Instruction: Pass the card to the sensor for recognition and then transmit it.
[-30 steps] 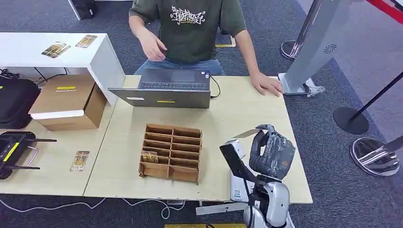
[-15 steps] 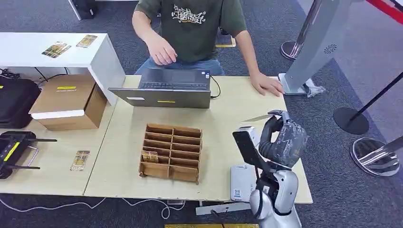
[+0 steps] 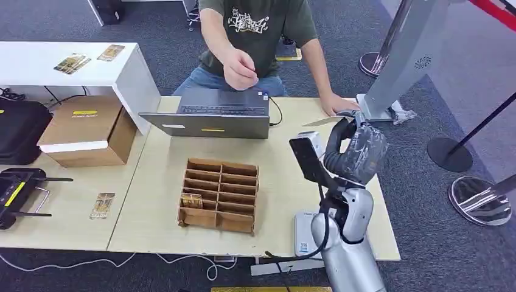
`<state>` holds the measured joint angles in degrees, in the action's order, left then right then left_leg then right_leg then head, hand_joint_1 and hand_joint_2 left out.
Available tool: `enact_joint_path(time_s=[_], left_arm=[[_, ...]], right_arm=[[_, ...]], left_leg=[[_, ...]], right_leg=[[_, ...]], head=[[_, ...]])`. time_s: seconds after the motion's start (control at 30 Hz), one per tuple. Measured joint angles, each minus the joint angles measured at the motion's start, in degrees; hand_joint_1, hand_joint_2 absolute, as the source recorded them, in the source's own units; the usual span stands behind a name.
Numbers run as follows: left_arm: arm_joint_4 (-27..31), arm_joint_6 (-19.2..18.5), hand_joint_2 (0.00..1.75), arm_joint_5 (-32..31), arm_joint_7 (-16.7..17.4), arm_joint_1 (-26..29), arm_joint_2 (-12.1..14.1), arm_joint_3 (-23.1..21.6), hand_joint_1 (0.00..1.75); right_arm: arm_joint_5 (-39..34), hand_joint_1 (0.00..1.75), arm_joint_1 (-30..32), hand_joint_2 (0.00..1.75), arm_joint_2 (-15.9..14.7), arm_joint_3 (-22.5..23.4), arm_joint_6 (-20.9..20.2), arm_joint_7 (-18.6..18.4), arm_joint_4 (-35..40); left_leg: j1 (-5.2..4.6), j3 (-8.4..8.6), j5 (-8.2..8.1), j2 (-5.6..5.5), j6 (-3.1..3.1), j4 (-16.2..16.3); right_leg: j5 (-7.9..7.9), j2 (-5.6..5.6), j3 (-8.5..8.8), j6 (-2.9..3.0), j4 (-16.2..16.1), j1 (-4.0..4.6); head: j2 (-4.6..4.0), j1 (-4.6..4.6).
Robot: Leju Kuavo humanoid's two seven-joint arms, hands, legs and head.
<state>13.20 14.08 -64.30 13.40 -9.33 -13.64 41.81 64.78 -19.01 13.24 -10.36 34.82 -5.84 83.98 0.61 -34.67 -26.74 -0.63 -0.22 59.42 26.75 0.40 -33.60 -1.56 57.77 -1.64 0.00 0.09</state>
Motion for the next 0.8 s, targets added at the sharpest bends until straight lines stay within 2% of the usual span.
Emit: enact_joint_path(time_s=[0.27,0.5,0.8], left_arm=[[0.0,-1.1,0.0,-2.1,1.5,-1.0,-0.5,-2.1,0.0],[0.0,-2.1,0.0,-3.5,2.6,-2.1,-0.7,-4.7,0.0],[0.0,-1.3,0.0,-4.5,1.9,-2.1,-1.6,-7.4,0.0]], right_arm=[[2.8,1.75,-9.7,1.75,1.2,0.0,-0.2,-0.8,-7.3],[6.4,1.75,-18.1,1.75,2.6,-0.4,-0.2,-2.0,-16.9],[11.7,1.75,-26.1,1.75,3.8,-2.5,0.0,-3.7,-28.7]], left_leg=[[0.0,-0.01,0.07,-0.01,0.05,0.0],[0.0,-0.02,0.08,-0.02,0.05,0.0],[-0.01,-0.03,0.07,-0.01,0.05,0.0]], right_leg=[[-0.02,-0.03,0.01,-0.02,0.0,0.0],[-0.05,-0.03,0.01,-0.04,0.0,0.0],[-0.05,-0.01,0.0,-0.04,0.0,0.0]], head=[[0.0,0.04],[0.0,0.02],[0.0,0.02]])
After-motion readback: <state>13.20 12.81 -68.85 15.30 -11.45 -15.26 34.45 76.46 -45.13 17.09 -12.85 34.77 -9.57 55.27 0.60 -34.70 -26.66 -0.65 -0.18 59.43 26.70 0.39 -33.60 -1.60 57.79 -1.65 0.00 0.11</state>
